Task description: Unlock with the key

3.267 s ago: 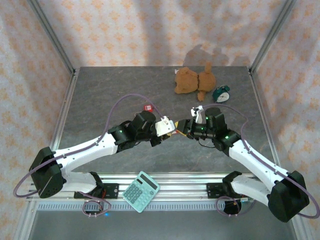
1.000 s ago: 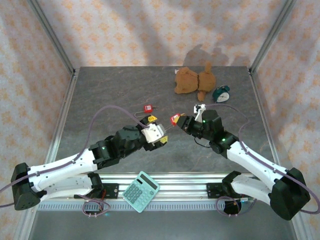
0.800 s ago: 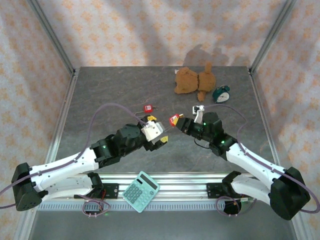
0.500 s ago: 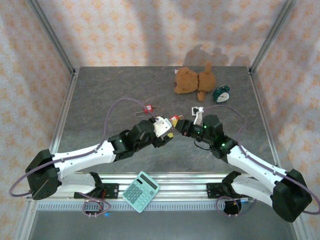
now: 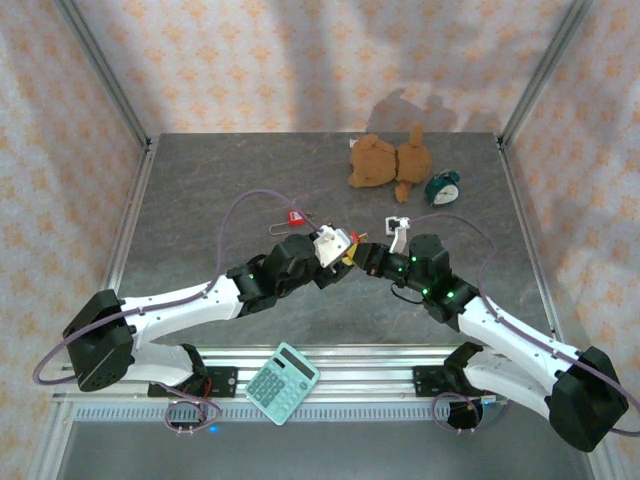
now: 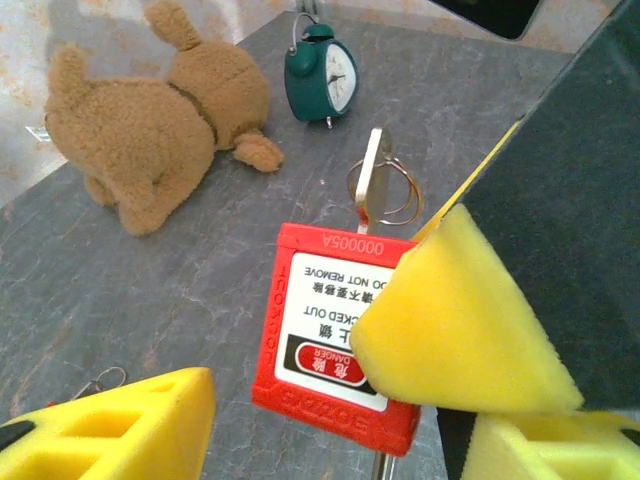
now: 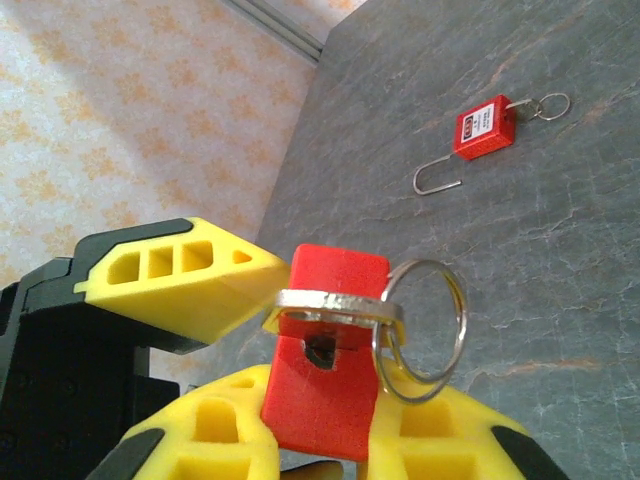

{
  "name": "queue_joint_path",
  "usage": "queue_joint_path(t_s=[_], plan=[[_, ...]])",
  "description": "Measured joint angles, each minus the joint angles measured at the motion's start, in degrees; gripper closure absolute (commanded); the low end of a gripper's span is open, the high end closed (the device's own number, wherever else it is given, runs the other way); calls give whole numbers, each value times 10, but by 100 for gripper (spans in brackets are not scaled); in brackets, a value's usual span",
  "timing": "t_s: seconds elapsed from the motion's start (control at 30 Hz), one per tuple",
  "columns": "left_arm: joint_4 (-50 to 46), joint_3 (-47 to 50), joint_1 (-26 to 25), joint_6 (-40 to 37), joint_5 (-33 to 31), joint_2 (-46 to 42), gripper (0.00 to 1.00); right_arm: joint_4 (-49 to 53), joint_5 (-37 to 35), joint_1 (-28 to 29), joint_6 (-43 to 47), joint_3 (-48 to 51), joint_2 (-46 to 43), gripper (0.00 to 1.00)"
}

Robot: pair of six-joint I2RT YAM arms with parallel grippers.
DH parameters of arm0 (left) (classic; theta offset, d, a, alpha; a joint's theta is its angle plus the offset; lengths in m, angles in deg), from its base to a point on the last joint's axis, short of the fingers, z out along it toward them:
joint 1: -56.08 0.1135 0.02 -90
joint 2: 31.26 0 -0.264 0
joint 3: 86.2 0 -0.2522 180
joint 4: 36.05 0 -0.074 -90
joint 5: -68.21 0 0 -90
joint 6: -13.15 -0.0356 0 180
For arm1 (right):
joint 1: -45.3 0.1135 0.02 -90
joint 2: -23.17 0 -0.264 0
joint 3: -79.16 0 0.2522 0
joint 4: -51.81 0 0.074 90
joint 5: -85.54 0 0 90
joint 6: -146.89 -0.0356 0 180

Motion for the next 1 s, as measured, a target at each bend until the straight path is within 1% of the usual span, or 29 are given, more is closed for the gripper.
queue_joint_path(t_s=[0.1,0.13,0.27,0.43,0.63,0.83,1.0], plan=[[1,0,0,0,7,0,41,-5,10,0,-3,0,0,87],[1,0,1,0,11,0,43,-7,14,0,-4,0,0,87],[3,0,1,0,22,1,53,-12,21,1,-8,0,0,87],[5,1,6,-1,33,2,69,-10,17,1,-13,0,-2,87],[5,1,11,0,43,2,70,-11,16,1,-19,0,-2,87],[14,6,12,0,53,2,77,-10,16,1,-26,0,-2,87],[17,9,14,0,57,2,79,-9,15,1,-28,0,-2,79]])
